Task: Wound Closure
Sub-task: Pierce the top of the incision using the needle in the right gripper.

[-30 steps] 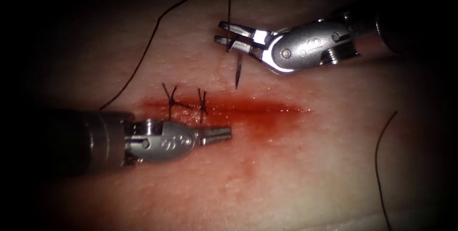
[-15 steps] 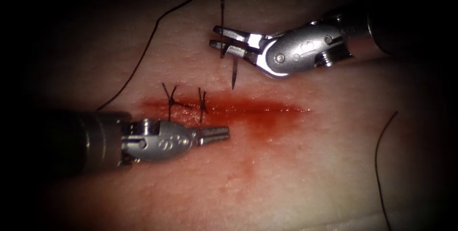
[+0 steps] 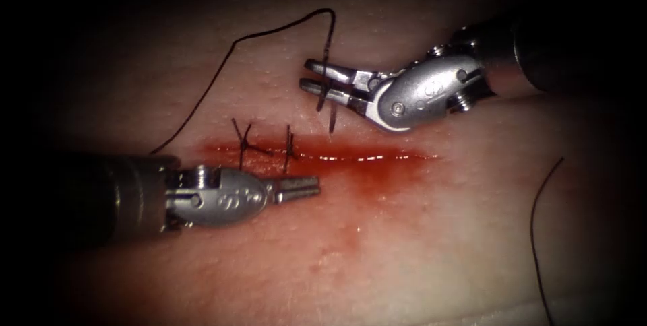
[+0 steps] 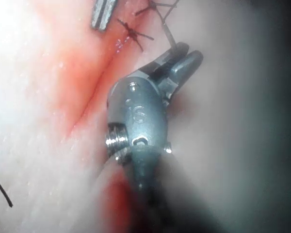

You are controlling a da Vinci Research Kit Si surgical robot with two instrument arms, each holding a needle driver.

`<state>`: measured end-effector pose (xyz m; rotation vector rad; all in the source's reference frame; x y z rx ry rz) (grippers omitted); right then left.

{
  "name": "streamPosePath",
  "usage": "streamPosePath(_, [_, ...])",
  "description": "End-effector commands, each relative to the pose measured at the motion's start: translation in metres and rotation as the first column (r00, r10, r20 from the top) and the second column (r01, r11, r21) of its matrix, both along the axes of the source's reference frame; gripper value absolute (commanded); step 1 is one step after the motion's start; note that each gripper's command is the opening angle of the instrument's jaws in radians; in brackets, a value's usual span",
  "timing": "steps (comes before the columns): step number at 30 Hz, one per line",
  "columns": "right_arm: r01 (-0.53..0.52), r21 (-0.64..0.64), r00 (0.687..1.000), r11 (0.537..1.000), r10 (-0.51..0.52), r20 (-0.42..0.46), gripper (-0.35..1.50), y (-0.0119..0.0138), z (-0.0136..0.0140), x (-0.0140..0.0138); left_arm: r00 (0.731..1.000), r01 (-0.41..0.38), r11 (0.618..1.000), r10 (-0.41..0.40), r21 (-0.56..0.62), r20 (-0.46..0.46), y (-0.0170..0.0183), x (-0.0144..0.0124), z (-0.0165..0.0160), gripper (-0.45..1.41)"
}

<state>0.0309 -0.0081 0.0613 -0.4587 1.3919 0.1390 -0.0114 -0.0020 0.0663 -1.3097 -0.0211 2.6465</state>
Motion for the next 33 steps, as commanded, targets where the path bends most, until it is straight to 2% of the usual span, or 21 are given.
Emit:
streamPosePath(1, [0.011, -0.015, 1.0, 1.0, -0.011, -0.003, -0.35, -0.0008, 0.0008, 0.0007, 1.0, -0.001, 1.0, 0.001, -0.001, 0.001, 0.0, -0.0005, 0.0006, -0.23])
streamPosePath(8, [0.078, -0.119, 0.997, 0.99, -0.077, 0.012, -0.35, -0.0042, 0.002, 0.0009, 1.0, 0.0, 1.0, 0.0, 0.004, 0.014, 0.0004, 0.0009, -0.0004, -0.23])
streamPosePath(13, [0.087, -0.133, 0.996, 0.987, -0.082, 0.038, -0.35, -0.006, 0.0029, 0.0008, 1.0, 0.005, 1.0, -0.005, 0.005, 0.014, 0.0006, 0.0016, -0.001, -0.25])
streamPosePath(20, [0.102, -0.132, 0.994, 0.986, -0.096, 0.051, -0.35, -0.0066, 0.0031, 0.0002, 1.0, 0.01, 1.0, -0.01, 0.005, 0.006, 0.0006, 0.0017, -0.001, -0.28])
streamPosePath(28, [0.149, -0.14, 0.986, 0.979, -0.136, 0.097, -0.35, -0.0091, 0.0051, 0.0002, 1.0, 0.013, 1.0, -0.013, 0.006, 0.003, 0.0006, 0.0018, -0.001, -0.33])
streamPosePath(33, [0.14, -0.144, 0.986, 0.98, -0.125, 0.111, -0.35, -0.0097, 0.006, -0.0004, 1.0, 0.018, 1.0, -0.018, 0.01, 0.001, 0.0006, 0.0018, -0.001, -0.33])
